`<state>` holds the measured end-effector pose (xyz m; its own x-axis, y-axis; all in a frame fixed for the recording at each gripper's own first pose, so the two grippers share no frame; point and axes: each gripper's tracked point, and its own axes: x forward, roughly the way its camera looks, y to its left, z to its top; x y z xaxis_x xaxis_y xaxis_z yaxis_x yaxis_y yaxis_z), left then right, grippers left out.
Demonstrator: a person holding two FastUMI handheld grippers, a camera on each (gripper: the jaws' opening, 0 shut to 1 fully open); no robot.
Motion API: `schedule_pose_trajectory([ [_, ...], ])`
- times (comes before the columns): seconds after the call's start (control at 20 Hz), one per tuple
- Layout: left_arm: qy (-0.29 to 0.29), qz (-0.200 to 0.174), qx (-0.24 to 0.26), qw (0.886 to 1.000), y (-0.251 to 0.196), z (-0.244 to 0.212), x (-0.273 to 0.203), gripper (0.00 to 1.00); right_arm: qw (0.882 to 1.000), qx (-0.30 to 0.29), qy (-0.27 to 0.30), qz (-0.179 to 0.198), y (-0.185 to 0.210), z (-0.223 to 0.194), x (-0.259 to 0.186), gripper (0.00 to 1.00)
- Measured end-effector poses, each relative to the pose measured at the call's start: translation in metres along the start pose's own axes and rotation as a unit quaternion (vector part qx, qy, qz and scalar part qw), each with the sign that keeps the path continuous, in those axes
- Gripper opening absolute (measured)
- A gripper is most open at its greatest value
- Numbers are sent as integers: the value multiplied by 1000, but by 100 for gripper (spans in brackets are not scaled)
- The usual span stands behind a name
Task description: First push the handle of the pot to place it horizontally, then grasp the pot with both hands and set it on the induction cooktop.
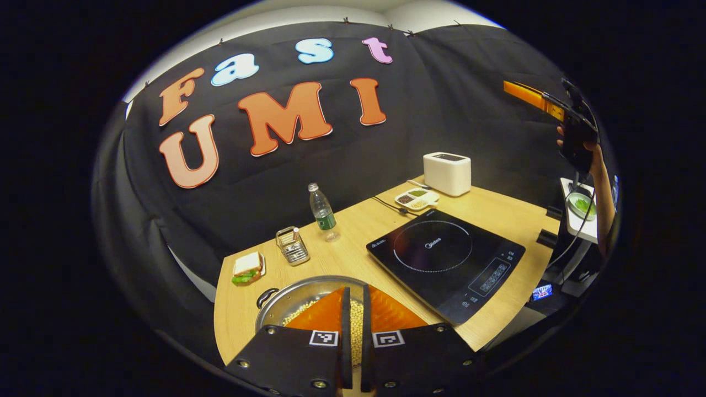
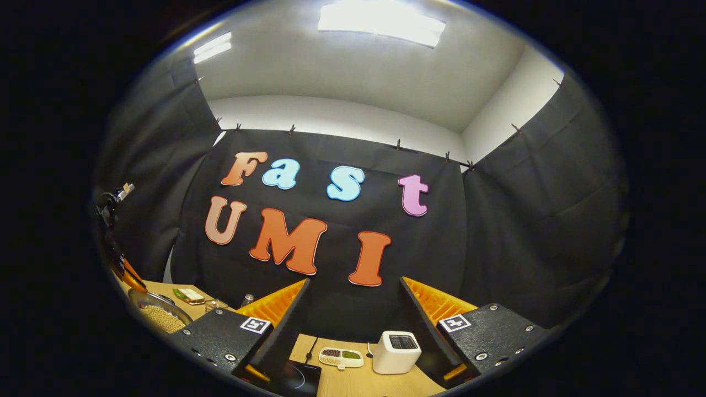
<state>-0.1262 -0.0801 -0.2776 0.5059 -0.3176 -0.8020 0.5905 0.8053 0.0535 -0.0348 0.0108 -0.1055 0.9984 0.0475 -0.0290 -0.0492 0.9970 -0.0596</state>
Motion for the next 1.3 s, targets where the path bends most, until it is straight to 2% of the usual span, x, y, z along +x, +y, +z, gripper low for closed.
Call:
schedule_pose_trajectory([
  [0.35, 83, -44, -6, 996, -27, -50, -1, 8, 999, -9, 34, 3, 1, -42, -6, 95],
  [0.4, 94, -49, -4, 994, -30, -56, -4, 4, 999, -10, 37, 1, 0, -48, -7, 95],
  [0.5, 112, -60, 1, 992, -40, -70, -8, 12, 999, -3, 43, 2, 5, -60, -9, 95],
  [0.55, 121, -67, 3, 990, -45, -76, -9, 7, 999, 1, 48, 6, 10, -69, -9, 95],
  [0.7, 142, -83, 14, 986, -56, -95, -15, 6, 998, 5, 67, 12, 18, -94, -10, 98],
  [0.75, 152, -88, 16, 984, -59, -103, -17, 6, 997, 4, 72, 12, 18, -100, -11, 95],
  [0.95, 188, -94, 19, 977, -61, -134, -20, 6, 997, -1, 82, 5, 15, -115, -14, 95],
  [1.2, 247, -105, 1, 963, -70, -176, -23, 6, 996, -6, 91, -13, -2, -122, -21, 95],
  [1.3, 241, -103, -14, 965, -72, -171, -17, 7, 995, -11, 93, -21, -11, -123, -24, 95],
])
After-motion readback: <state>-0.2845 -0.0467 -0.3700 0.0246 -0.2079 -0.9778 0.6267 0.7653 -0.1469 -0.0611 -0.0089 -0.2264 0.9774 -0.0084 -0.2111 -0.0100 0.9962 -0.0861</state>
